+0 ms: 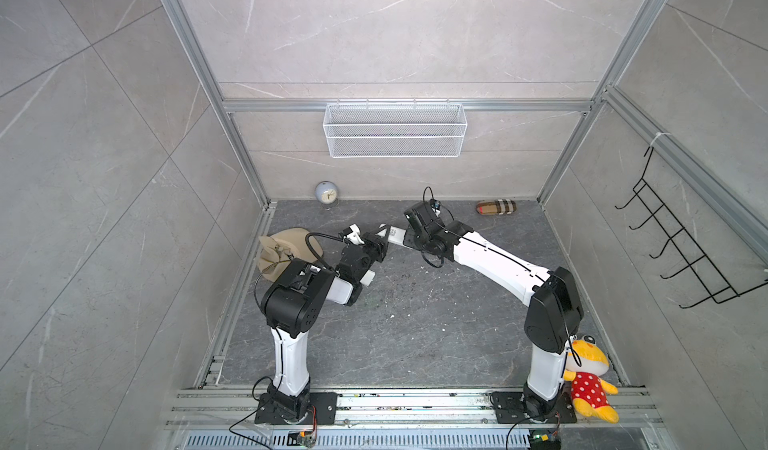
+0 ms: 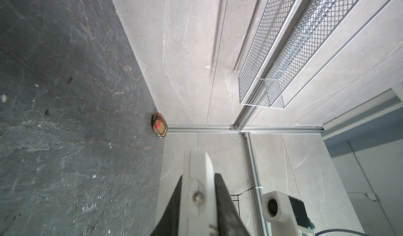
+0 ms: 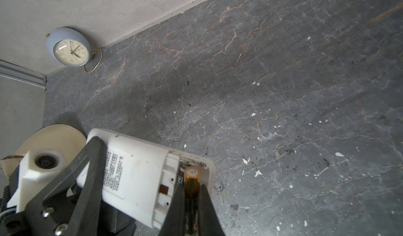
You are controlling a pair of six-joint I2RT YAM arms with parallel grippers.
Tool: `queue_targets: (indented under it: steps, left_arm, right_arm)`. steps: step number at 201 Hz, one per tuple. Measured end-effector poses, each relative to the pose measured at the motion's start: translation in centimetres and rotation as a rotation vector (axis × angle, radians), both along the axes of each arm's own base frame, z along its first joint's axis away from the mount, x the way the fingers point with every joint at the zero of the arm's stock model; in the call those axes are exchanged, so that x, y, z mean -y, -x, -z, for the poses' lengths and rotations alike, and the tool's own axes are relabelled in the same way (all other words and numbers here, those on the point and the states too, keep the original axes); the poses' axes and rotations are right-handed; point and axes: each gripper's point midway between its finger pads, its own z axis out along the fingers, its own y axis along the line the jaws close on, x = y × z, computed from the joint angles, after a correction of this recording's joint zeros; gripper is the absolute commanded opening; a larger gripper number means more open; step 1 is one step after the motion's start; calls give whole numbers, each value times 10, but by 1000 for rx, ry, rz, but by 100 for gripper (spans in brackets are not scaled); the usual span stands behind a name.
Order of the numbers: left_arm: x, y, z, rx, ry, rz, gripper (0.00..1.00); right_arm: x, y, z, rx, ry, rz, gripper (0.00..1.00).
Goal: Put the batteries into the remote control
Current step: 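Insert the battery into the compartment and open the right gripper, then withdraw the right gripper from the remote while the left gripper holds it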
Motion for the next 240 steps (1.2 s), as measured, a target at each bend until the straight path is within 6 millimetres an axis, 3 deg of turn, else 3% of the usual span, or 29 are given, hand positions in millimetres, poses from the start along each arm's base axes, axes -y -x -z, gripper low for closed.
queue_targets:
  steps: [57,116,133,154,171,204,240]
  left_arm:
    - [-3,-1,-7,11,9,-20,0]
    - [-5,-2,-7,10,12,-28,0]
    - [-5,-2,-7,10,13,-29,0]
    - [-7,-3,-7,8,16,-32,0]
    - [-6,-3,-7,6,19,-30,0]
    - [-7,-3,-8,5,25,-31,0]
    - [-8,-2,-14,16,31,-37,0]
  right_arm:
    - [-5,3,-10,-5,-19,-2,30]
    - [-7,4,-18,-1,-5,-26,38]
    - [-6,6,-18,-2,7,-35,48]
    - [-2,10,-28,9,-17,-38,70]
    - [9,15,-39,13,-119,-8,77]
    - [39,6,-55,30,-407,113,81]
    - [26,1,-38,-17,-714,212,80]
